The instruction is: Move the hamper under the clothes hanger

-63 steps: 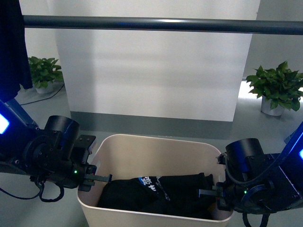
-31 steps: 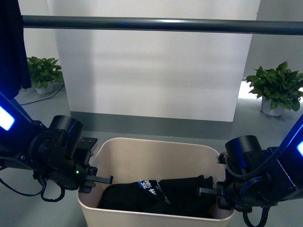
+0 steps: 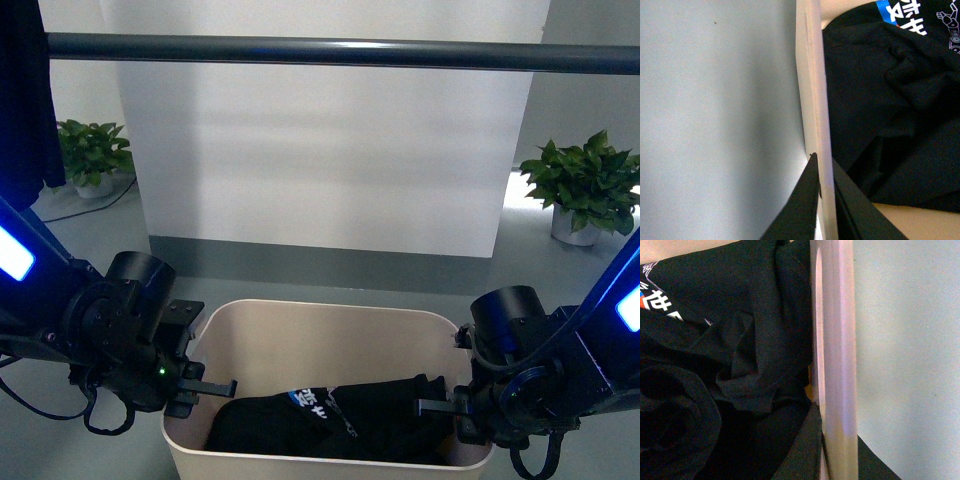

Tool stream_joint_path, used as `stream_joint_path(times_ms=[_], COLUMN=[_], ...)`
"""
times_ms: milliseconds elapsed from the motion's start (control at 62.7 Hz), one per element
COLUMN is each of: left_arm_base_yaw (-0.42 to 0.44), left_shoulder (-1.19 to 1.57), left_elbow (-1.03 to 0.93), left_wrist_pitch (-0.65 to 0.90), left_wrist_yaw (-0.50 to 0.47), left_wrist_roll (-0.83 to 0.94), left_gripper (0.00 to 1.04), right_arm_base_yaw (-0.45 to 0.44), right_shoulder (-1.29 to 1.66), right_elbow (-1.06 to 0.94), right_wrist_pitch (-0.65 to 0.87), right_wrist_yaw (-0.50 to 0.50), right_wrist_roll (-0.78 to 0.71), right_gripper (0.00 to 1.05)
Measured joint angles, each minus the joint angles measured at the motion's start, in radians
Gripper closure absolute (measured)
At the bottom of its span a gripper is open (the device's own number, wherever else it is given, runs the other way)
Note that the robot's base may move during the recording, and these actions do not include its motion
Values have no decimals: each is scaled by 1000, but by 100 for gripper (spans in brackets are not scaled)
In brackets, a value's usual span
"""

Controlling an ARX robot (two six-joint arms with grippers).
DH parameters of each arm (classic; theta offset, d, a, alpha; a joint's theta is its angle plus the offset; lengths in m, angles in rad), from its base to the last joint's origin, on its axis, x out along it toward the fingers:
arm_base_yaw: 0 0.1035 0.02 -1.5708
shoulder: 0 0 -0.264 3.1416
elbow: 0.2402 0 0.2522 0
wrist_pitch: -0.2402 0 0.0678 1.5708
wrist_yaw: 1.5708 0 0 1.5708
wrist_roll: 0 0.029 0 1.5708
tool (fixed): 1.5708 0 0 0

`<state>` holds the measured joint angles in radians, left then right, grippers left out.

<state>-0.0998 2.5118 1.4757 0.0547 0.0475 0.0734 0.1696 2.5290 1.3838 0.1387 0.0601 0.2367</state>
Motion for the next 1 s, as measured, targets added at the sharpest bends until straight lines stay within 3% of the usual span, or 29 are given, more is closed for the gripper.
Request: stream_joint_path(times_ms=[80, 255, 622, 702, 1004], left_arm_base_yaw=[1, 0, -5, -5, -2], left_shoulder=[0, 0, -87, -140, -323], left_elbow=[2, 3, -72, -110, -277], left_wrist_pitch=[1, 37, 240, 299, 413], left_wrist_yaw=[11, 37, 68, 88, 133], left_wrist_roll=[2, 2, 5, -2, -10], left_gripper=[85, 60, 5, 7, 7], right_arm_base_yaw=[-1, 0, 0, 5, 24], right_shoulder=[4, 7, -45, -97, -288], right_elbow=[5, 9, -51, -96, -273], right_wrist_pitch=[-3, 5, 142, 196, 396], right_wrist_yaw=[-3, -3, 40, 44, 97], right_wrist_roll=[-3, -4, -23, -26, -45], right_gripper=[96, 74, 17, 6, 8])
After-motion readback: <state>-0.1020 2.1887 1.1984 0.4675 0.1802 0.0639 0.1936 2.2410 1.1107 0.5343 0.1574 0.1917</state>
